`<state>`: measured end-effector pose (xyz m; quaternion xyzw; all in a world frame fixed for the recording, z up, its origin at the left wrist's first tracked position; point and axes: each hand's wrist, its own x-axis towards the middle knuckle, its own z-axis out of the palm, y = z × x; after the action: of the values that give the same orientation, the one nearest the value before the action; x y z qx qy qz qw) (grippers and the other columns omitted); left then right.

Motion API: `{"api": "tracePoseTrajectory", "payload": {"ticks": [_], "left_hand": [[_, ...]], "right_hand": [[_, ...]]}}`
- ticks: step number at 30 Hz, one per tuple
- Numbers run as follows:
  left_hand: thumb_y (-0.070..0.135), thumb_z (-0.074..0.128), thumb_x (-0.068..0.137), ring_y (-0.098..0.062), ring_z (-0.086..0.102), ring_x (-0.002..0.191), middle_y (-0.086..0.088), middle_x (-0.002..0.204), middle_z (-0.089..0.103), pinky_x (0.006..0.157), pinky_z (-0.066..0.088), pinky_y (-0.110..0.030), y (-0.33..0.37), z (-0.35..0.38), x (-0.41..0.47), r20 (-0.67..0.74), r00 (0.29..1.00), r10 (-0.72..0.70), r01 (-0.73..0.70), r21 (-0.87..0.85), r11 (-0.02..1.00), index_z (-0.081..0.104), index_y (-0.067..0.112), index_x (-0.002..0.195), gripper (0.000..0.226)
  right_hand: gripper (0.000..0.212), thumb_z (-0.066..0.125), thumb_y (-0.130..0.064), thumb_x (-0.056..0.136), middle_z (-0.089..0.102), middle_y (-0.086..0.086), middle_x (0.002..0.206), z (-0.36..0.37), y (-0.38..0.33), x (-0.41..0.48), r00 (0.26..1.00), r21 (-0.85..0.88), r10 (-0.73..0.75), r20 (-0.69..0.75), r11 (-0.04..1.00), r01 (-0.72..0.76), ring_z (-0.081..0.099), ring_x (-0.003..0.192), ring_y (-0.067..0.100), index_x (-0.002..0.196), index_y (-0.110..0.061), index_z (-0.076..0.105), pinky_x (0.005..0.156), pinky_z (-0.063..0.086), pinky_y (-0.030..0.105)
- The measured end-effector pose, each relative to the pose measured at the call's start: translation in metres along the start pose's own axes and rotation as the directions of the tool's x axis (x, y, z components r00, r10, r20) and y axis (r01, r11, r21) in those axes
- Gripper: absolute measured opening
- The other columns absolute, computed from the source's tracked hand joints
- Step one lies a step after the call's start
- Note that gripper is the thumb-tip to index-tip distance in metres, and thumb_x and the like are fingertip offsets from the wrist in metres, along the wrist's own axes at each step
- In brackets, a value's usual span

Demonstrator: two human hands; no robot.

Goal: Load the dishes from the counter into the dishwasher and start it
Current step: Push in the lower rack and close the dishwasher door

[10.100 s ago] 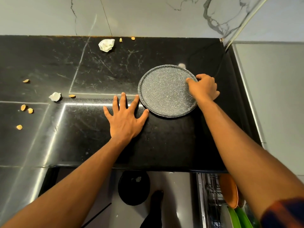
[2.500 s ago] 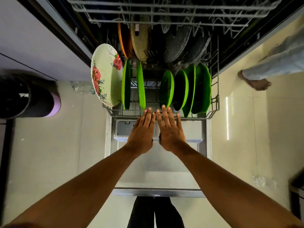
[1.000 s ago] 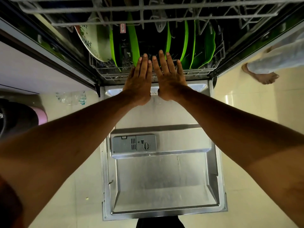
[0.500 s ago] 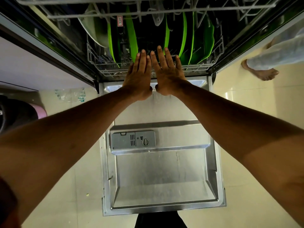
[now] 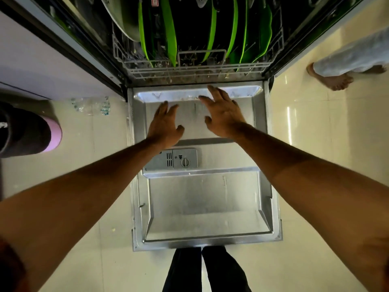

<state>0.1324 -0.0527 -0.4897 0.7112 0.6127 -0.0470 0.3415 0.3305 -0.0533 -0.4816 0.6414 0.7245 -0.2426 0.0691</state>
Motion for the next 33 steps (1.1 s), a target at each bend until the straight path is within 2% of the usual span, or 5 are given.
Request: {"api": "tracePoseTrajectory", "payload": {"ticks": [5, 13, 18, 25, 33], "left_hand": [[0.019, 0.066, 0.092, -0.029, 0.048, 0.134, -0.012, 0.144, 0.051, 0.112, 0.042, -0.043, -0.023, 0.058, -0.084, 0.125, 0.991, -0.039, 0.052, -0.101, 0.994, 0.052, 0.011, 0.140, 0.051], [0.017, 0.064, 0.091, -0.024, 0.057, 0.123, -0.007, 0.137, 0.057, 0.106, 0.041, -0.029, -0.064, 0.167, -0.230, 0.192, 0.934, -0.302, 0.345, -0.251, 0.904, 0.062, 0.013, 0.131, 0.040], [0.017, 0.073, 0.083, -0.035, 0.051, 0.129, -0.014, 0.137, 0.057, 0.105, 0.046, -0.046, -0.101, 0.237, -0.310, 0.175, 0.962, -0.212, 0.232, -0.101, 0.968, 0.063, 0.011, 0.130, 0.049], [0.038, 0.082, 0.068, -0.034, 0.027, 0.148, -0.015, 0.155, 0.037, 0.114, 0.029, -0.054, -0.146, 0.297, -0.350, 0.077, 0.997, 0.028, -0.051, 0.324, 0.945, 0.036, 0.019, 0.152, 0.097], [0.033, 0.081, 0.074, -0.035, 0.025, 0.146, -0.018, 0.153, 0.034, 0.118, 0.005, -0.057, -0.193, 0.370, -0.333, -0.335, 0.895, 0.295, -0.106, 0.483, 0.869, 0.035, 0.022, 0.151, 0.091]], "right_hand": [[0.062, 0.065, -0.027, 0.093, 0.021, 0.008, 0.164, 0.047, -0.001, -0.081, 0.972, 0.002, -0.015, 0.236, 1.000, 0.015, 0.020, 0.151, 0.029, 0.151, -0.023, 0.041, 0.117, 0.035, 0.051], [0.055, 0.057, -0.029, 0.096, 0.035, 0.005, 0.156, 0.155, -0.005, -0.207, 0.890, 0.037, -0.002, 0.456, 0.999, -0.017, 0.035, 0.141, 0.027, 0.149, -0.025, 0.043, 0.110, 0.042, 0.045], [0.068, 0.060, -0.030, 0.092, 0.027, 0.002, 0.160, 0.229, -0.019, -0.289, 0.870, 0.053, -0.009, 0.493, 0.998, -0.019, 0.028, 0.145, 0.024, 0.154, -0.028, 0.032, 0.112, 0.036, 0.041], [0.089, 0.069, -0.038, 0.082, 0.017, 0.004, 0.163, 0.306, -0.023, -0.341, 0.945, -0.047, -0.054, 0.323, 0.996, 0.073, 0.015, 0.151, 0.026, 0.157, -0.036, 0.021, 0.118, 0.027, 0.052], [0.112, 0.085, -0.027, 0.070, 0.014, 0.011, 0.165, 0.387, -0.033, -0.350, 0.991, -0.218, 0.018, -0.134, 0.975, -0.047, 0.010, 0.152, 0.029, 0.158, -0.041, 0.016, 0.120, -0.005, 0.059]]}}
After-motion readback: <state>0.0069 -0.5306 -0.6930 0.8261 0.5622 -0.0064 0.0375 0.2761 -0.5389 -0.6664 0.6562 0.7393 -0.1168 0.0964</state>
